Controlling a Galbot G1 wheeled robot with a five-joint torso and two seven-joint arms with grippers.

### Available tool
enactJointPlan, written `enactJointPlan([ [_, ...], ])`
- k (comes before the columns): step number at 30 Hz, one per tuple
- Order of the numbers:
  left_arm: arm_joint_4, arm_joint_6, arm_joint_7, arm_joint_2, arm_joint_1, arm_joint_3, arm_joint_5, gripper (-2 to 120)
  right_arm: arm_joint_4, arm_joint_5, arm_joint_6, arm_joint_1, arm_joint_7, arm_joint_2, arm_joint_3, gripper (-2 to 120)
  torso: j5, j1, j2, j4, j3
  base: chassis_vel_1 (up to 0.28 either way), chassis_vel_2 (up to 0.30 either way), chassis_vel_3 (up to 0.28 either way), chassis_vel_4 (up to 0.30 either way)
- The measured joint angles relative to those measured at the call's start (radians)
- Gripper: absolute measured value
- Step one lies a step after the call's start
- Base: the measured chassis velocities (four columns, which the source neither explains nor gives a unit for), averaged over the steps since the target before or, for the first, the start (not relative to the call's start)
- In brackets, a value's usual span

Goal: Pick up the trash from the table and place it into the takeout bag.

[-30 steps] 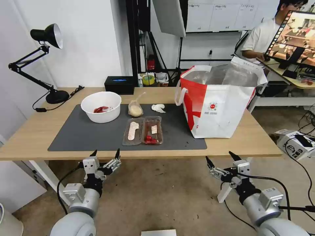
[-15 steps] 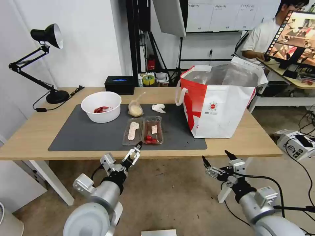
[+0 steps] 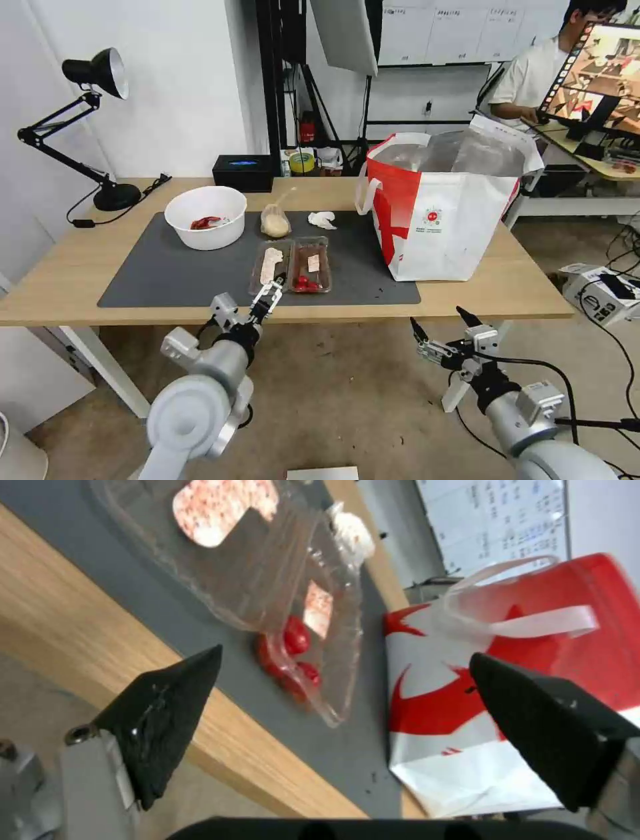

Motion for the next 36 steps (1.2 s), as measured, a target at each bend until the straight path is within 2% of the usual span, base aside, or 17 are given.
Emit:
enactJointPlan([
  [7, 0.079, -0.002, -0.007, -0.018, -0.062, 0.035, 0.003, 100, -0.001, 0.000, 0.003, -0.005, 0.000, 0.003, 0.011, 100, 0.0000, 0.000, 0.000, 0.0000, 0.000, 0.000, 0.000, 0.000, 0.000],
  [14, 0.125, -0.006, -0.008, -0.032, -0.088, 0.041, 0.004, 100, -0.009, -0.002, 0.005, -0.003, 0.000, 0.008, 0.011, 100, 0.0000, 0.000, 0.000, 0.0000, 0.000, 0.000, 0.000, 0.000, 0.000],
  [36, 0.191, -0.017, -0.018, -0.032, -0.144, 0.036, -0.005, 100, -0.013, -0.017, 0.007, -0.008, -0.001, 0.017, 0.005, 100, 0.0000, 0.000, 0.000, 0.0000, 0.000, 0.000, 0.000, 0.000, 0.000],
])
